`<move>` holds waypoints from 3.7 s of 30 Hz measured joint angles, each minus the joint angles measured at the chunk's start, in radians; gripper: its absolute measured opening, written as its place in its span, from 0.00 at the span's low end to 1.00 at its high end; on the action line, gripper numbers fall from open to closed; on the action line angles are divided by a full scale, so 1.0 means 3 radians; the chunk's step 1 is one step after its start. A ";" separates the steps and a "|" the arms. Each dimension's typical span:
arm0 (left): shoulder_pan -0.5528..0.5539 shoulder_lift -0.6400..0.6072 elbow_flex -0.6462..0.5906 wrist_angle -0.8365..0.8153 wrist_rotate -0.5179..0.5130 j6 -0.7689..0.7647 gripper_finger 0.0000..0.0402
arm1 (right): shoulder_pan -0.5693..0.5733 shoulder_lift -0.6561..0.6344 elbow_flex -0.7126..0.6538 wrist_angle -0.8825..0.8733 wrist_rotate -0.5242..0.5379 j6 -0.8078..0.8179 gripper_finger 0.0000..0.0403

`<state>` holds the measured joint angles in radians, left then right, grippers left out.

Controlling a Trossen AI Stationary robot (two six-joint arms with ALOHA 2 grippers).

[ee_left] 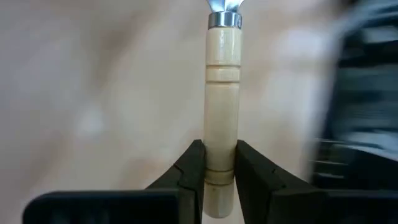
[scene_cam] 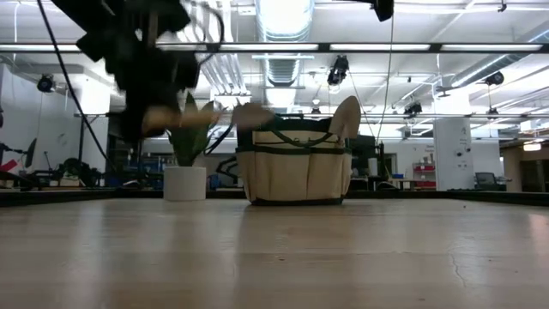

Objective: Pick & Place Garden tools in Gardening bag
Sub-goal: Put the brown trowel into the white bag

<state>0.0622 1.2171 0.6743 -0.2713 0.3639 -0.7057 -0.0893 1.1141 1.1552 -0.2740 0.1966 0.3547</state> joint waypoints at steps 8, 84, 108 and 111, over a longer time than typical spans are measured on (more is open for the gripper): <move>-0.0132 -0.0428 0.0000 0.1381 0.0649 -0.0815 0.18 | 0.0037 0.0000 -0.0002 0.0110 -0.0362 0.0142 0.43; -0.0684 -0.0589 0.0134 0.1557 -0.0495 -0.0927 0.41 | 0.0405 0.1068 0.1308 -0.0494 -0.0594 -0.0435 0.02; -0.0554 -0.0957 0.0137 0.1250 -0.1093 -0.1085 0.46 | 0.0248 0.1027 -0.0133 0.0322 0.0428 -0.0990 0.02; -0.0553 -0.0959 0.0137 0.1247 -0.1106 -0.1087 0.46 | 0.0251 0.1027 -0.0226 0.0464 0.0529 -0.1222 0.02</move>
<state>-0.1036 0.9295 0.7155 0.1026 0.0321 -1.0317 -0.0139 1.4223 1.0875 -0.1348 0.3553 -0.0120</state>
